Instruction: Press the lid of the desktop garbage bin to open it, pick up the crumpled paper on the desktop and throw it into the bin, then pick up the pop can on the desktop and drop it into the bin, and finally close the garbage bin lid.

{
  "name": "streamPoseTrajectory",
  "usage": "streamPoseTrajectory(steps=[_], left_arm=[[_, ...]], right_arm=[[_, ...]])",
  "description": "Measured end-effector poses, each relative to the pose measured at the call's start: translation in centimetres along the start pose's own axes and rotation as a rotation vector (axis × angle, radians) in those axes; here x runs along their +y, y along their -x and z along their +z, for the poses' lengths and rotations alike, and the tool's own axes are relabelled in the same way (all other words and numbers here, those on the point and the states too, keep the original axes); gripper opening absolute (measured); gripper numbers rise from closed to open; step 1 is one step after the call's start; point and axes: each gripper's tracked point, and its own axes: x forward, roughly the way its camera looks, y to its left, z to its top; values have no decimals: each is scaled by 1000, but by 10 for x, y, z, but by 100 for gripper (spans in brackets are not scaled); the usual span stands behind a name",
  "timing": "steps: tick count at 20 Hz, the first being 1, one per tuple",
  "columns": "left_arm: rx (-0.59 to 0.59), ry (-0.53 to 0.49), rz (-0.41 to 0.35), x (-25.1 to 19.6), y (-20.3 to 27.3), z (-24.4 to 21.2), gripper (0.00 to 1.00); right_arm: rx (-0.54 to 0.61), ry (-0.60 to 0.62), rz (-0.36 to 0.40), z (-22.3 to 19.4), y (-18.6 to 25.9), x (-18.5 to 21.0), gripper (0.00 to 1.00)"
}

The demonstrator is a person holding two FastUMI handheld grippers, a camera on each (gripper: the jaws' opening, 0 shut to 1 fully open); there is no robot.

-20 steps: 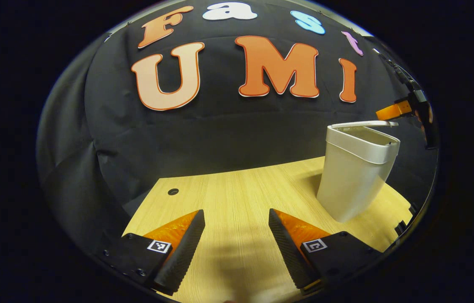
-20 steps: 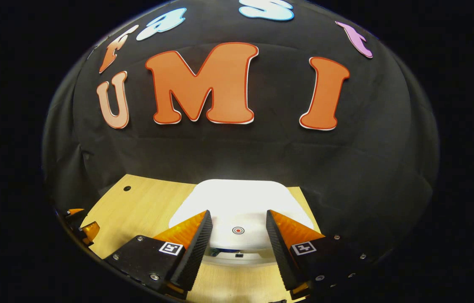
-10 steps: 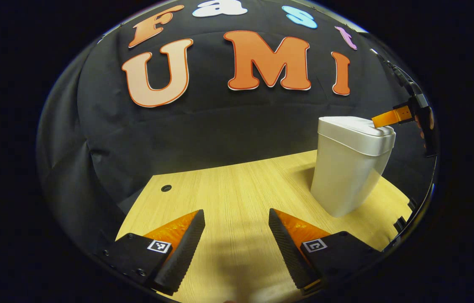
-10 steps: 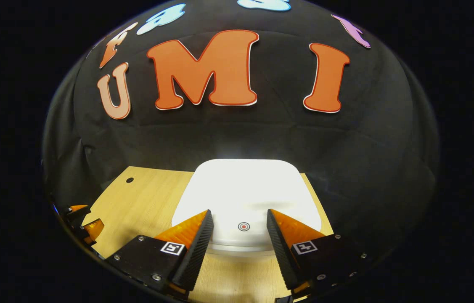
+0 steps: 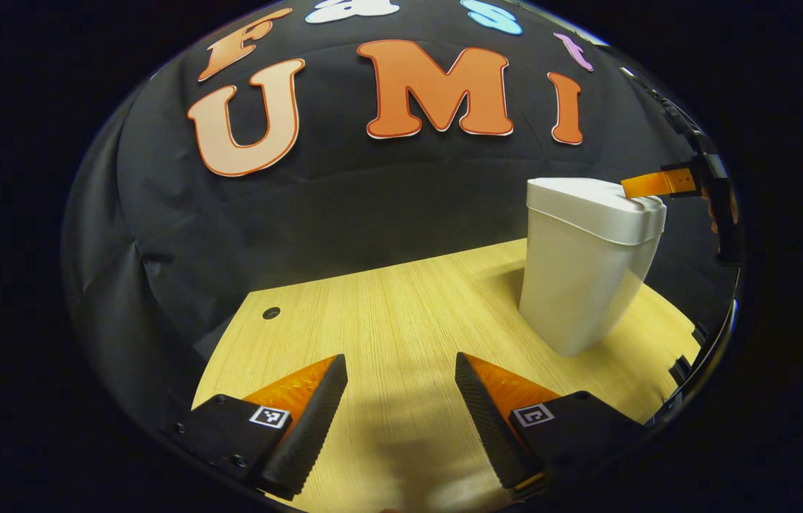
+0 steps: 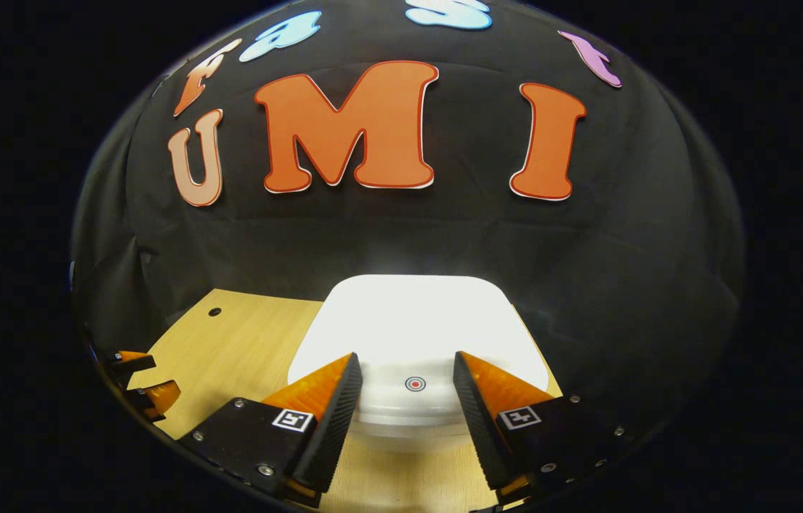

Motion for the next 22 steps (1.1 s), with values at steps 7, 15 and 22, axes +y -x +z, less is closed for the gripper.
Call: streamPoseTrajectory(steps=[7,15,22], left_arm=[[-1,-10,-22,-2,-1,5,98],[-82,-7,10,19,11,31,97],[-182,39,61,44,24,70,97]], right_arm=[[-30,-26,3,-3,1,0,81],[-107,-19,-23,3,4,1,86],[-149,20,54,9,15,41,88]])
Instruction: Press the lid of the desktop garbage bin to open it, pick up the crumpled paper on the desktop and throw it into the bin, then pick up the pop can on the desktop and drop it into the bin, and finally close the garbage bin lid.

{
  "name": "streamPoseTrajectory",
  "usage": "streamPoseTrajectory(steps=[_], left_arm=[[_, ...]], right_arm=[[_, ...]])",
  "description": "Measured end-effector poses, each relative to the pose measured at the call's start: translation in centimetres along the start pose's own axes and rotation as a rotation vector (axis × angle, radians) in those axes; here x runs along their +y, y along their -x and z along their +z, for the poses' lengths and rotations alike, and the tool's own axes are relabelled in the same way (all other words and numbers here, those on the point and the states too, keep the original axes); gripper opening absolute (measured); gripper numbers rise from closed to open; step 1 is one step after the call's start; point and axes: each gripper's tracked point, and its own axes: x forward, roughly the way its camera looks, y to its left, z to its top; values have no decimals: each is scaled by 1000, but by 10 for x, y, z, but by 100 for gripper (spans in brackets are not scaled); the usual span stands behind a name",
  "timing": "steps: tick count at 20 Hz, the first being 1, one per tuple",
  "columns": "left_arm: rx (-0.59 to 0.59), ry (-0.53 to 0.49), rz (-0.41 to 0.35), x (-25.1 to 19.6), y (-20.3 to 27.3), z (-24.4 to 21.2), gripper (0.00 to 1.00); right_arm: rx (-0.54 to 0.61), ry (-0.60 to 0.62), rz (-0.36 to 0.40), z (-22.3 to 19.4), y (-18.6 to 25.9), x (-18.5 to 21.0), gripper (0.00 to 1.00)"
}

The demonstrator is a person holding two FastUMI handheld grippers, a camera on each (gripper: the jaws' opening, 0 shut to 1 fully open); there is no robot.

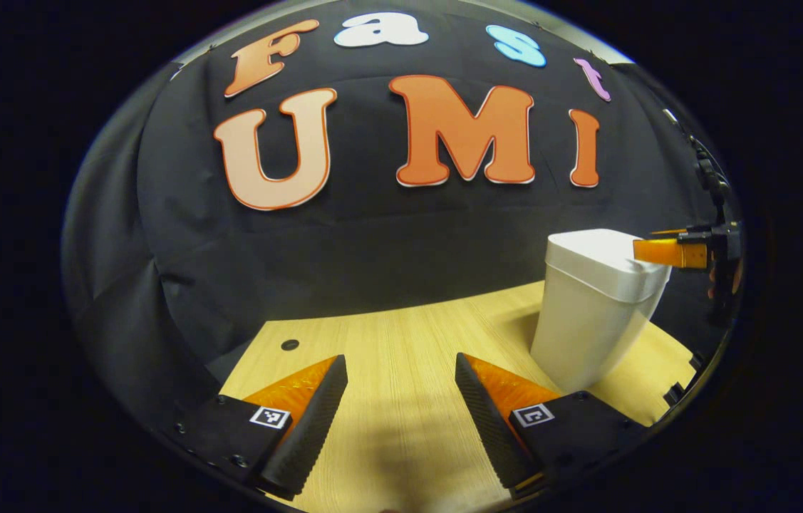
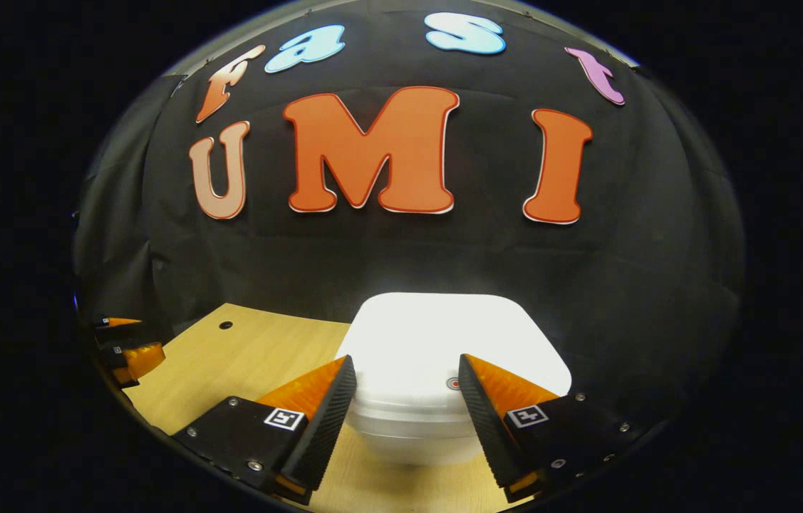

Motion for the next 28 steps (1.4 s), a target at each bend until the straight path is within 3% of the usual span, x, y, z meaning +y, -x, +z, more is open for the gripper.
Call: streamPoseTrajectory(steps=[8,12,19,23,28], left_arm=[[-225,-50,135,40,13,59,97],[-297,-42,165,51,25,80,97],[-309,-32,195,62,32,81,96],[-284,32,196,70,32,65,97],[-253,42,201,76,29,55,97]], right_arm=[[-129,-6,84,23,3,48,88],[-177,5,115,24,11,69,88],[-167,33,188,-3,21,115,88],[-175,24,203,-13,19,122,88],[-147,30,215,-24,16,130,88]])
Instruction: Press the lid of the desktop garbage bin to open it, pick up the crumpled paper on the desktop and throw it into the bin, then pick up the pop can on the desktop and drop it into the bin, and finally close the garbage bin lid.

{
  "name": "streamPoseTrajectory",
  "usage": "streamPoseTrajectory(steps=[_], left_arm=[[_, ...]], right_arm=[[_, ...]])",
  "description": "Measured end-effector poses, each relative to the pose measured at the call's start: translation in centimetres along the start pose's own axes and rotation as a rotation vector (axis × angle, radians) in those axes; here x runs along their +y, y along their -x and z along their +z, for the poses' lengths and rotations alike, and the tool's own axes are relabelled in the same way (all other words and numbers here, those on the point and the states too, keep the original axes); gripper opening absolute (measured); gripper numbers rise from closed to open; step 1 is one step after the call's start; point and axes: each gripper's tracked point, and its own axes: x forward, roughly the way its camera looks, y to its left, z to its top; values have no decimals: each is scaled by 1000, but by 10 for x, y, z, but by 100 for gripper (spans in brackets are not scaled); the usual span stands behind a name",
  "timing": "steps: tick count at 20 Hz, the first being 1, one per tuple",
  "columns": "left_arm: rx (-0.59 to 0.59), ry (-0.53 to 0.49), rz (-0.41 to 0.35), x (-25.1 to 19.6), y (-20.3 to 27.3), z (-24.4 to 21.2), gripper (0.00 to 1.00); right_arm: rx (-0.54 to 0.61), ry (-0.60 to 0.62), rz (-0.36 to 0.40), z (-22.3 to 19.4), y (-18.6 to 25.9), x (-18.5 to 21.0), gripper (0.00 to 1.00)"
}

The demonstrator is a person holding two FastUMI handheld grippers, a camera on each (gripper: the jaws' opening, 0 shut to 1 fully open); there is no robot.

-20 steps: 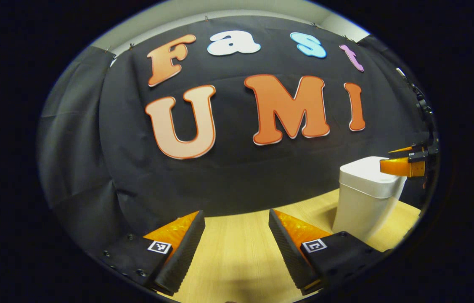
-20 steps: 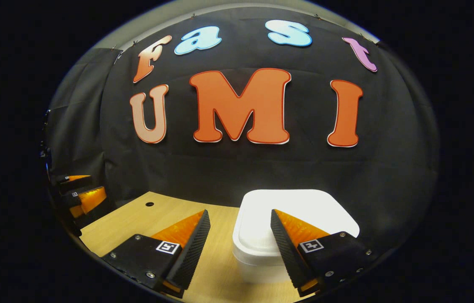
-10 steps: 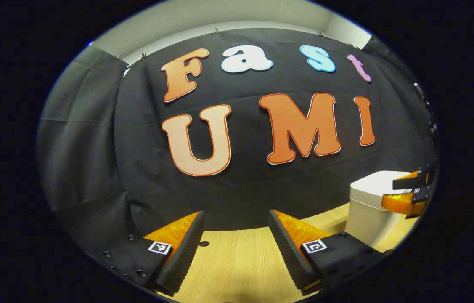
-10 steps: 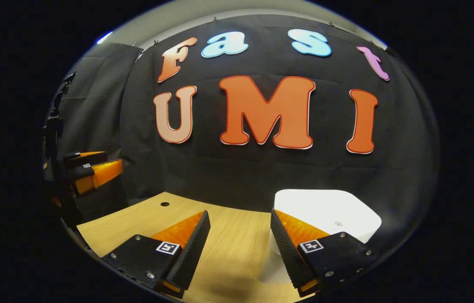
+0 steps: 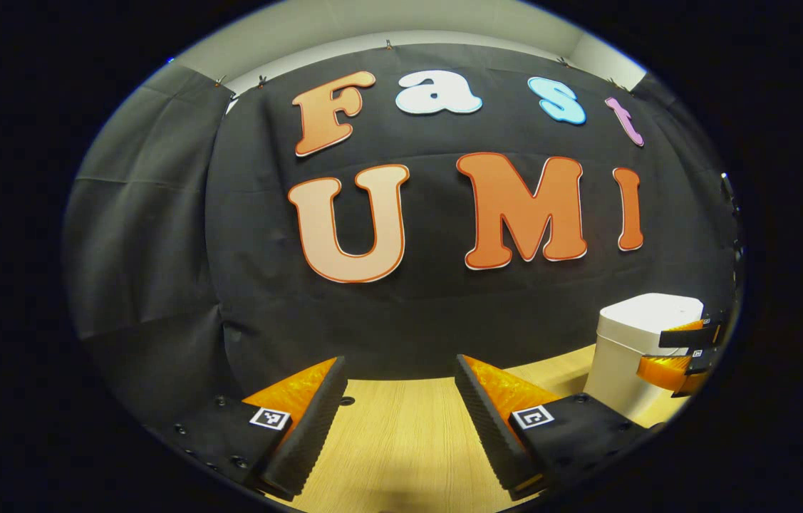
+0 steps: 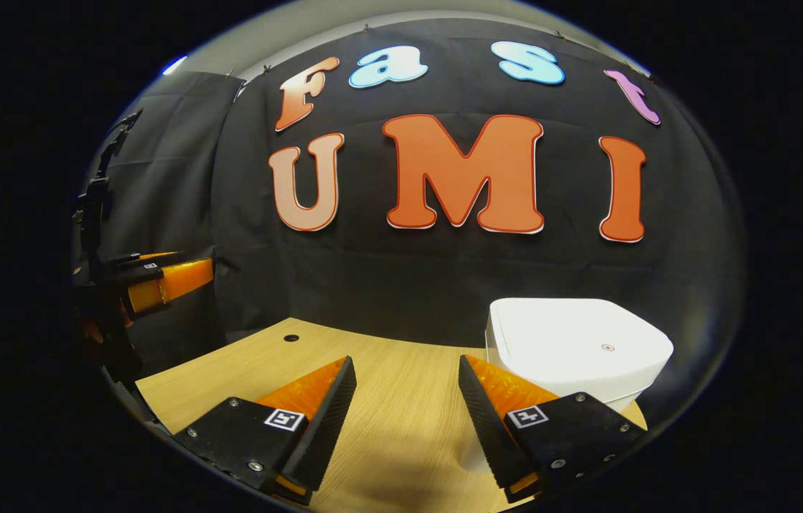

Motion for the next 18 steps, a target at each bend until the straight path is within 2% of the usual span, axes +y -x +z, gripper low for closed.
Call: streamPoseTrajectory(steps=[6,18], left_arm=[[11,-12,-7,-2,0,-2,96],[25,-8,38,-4,12,-6,97]], right_arm=[[8,7,25,2,-4,9,88],[5,0,83,7,0,11,88]])
